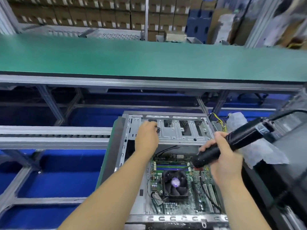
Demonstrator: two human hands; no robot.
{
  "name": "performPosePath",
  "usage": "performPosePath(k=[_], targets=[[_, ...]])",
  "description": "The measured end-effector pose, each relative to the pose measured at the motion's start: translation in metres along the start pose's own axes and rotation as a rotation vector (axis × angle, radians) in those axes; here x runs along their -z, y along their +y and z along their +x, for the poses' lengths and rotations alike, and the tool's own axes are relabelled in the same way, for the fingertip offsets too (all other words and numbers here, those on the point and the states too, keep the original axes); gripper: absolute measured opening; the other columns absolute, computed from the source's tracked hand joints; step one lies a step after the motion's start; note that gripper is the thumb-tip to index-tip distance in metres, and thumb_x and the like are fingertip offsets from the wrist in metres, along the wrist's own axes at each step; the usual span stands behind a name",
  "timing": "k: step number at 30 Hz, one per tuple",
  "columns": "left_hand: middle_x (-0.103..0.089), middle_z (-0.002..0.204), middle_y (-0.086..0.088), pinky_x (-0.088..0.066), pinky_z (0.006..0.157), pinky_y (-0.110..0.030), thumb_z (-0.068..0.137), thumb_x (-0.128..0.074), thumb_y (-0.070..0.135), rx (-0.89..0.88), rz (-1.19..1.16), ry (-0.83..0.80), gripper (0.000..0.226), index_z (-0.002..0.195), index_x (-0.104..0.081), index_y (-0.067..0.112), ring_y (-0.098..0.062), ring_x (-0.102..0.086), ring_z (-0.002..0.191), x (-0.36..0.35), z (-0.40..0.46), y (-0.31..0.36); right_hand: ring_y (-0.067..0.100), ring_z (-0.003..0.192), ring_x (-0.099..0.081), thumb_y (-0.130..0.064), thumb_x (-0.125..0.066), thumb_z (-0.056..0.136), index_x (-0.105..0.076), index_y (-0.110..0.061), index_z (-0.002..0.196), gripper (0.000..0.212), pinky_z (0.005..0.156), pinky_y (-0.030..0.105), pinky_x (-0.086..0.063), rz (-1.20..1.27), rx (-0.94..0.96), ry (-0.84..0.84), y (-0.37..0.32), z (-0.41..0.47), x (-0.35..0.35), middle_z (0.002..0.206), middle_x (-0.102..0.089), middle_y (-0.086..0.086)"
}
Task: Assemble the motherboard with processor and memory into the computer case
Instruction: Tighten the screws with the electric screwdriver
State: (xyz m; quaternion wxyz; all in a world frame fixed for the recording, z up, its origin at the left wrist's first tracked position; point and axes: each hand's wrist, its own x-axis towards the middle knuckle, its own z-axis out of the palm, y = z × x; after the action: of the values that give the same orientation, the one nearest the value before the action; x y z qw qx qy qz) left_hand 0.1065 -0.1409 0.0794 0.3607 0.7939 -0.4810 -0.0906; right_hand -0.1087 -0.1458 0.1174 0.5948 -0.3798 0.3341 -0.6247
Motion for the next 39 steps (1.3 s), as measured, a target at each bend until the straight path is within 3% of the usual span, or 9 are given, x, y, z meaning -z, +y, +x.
performPosePath(k=[5, 8, 12, 15, 17, 22, 26, 30, 39], targets=[[-0.062, 0.114, -0.009, -0.054, 0.085, -0.041, 0.099, -0.047, 0.003, 0.065, 0.035, -0.060, 0.026, 0.112, -0.070, 0.005, -0.028, -0.062, 0.096, -0.003, 0.028, -0.003, 0.023, 0.054, -0.057, -0.027, -0.077, 0.078, -0.066, -0.029, 0.076, 0.012, 0.069, 0.045, -0.046, -0.058, -0.010, -0.058, 0.003, 0.009, -0.003, 0.059, -0.058, 0.004], [-0.064, 0.101, -0.007, -0.050, 0.081, -0.032, 0.101, -0.046, 0.005, 0.078, 0.056, -0.158, 0.028, 0.100, -0.073, 0.012, -0.026, -0.062, 0.093, -0.004, 0.039, -0.008, 0.023, 0.055, -0.057, -0.029, -0.078, 0.076, -0.066, -0.030, 0.078, 0.012, 0.070, 0.043, -0.048, -0.039, -0.025, -0.062, 0.002, 0.017, 0.000, 0.060, -0.058, 0.004], [-0.067, 0.100, -0.002, -0.047, 0.063, -0.024, 0.101, -0.049, 0.005, 0.091, 0.037, -0.216, 0.028, 0.108, -0.074, 0.013, -0.013, -0.059, 0.069, -0.002, 0.046, -0.012, 0.022, 0.053, -0.056, -0.020, -0.074, 0.082, -0.065, -0.029, 0.078, 0.013, 0.062, 0.038, -0.051, 0.040, -0.043, -0.071, -0.001, 0.026, -0.003, 0.060, -0.056, 0.002], [-0.069, 0.101, 0.001, -0.046, 0.062, -0.018, 0.099, -0.055, 0.009, 0.085, 0.033, -0.193, 0.022, 0.106, -0.075, 0.014, -0.011, -0.061, 0.074, -0.001, 0.047, -0.016, 0.020, 0.053, -0.057, -0.017, -0.071, 0.086, -0.062, -0.026, 0.080, 0.014, 0.060, 0.036, -0.053, 0.120, -0.043, -0.081, -0.005, 0.031, -0.012, 0.061, -0.055, 0.002], [-0.068, 0.097, 0.002, -0.042, 0.051, -0.008, 0.098, -0.057, 0.008, 0.081, 0.031, -0.185, 0.019, 0.103, -0.075, 0.013, -0.006, -0.059, 0.071, 0.000, 0.049, -0.016, 0.020, 0.054, -0.058, -0.015, -0.067, 0.088, -0.062, -0.028, 0.079, 0.017, 0.063, 0.037, -0.053, 0.129, -0.025, -0.101, -0.006, 0.033, -0.017, 0.061, -0.056, 0.001], [-0.066, 0.094, 0.003, -0.044, 0.072, -0.025, 0.097, -0.058, 0.010, 0.061, 0.103, -0.211, 0.017, 0.098, -0.075, 0.015, -0.013, -0.058, 0.080, 0.005, 0.051, -0.012, 0.021, 0.057, -0.058, -0.015, -0.067, 0.088, -0.062, -0.028, 0.078, 0.017, 0.071, 0.043, -0.052, 0.105, -0.030, -0.121, -0.003, 0.031, -0.021, 0.061, -0.055, 0.002], [-0.065, 0.090, 0.005, -0.045, 0.061, -0.021, 0.096, -0.056, 0.011, 0.034, 0.155, -0.218, 0.016, 0.093, -0.069, 0.019, -0.006, -0.057, 0.074, 0.007, 0.046, -0.011, 0.021, 0.057, -0.057, -0.014, -0.066, 0.090, -0.063, -0.030, 0.075, 0.022, 0.072, 0.044, -0.051, 0.097, -0.022, -0.129, -0.001, 0.028, -0.020, 0.061, -0.055, 0.001], [-0.062, 0.082, 0.006, -0.052, 0.063, -0.027, 0.093, -0.055, 0.012, 0.017, 0.170, -0.203, 0.011, 0.089, -0.063, 0.019, -0.010, -0.057, 0.071, 0.007, 0.036, -0.010, 0.023, 0.056, -0.057, -0.014, -0.066, 0.090, -0.063, -0.030, 0.077, 0.021, 0.075, 0.046, -0.049, 0.091, 0.004, -0.109, -0.004, 0.028, -0.020, 0.059, -0.057, 0.002], [-0.060, 0.071, 0.004, -0.037, 0.051, -0.017, 0.085, -0.065, 0.009, 0.105, 0.008, -0.073, 0.009, 0.079, -0.061, 0.015, -0.008, -0.052, 0.061, 0.008, 0.014, -0.013, 0.023, 0.055, -0.058, -0.017, -0.068, 0.088, -0.063, -0.026, 0.081, 0.012, 0.072, 0.045, -0.049, 0.088, 0.065, -0.071, -0.008, 0.028, -0.017, 0.059, -0.058, 0.004]])
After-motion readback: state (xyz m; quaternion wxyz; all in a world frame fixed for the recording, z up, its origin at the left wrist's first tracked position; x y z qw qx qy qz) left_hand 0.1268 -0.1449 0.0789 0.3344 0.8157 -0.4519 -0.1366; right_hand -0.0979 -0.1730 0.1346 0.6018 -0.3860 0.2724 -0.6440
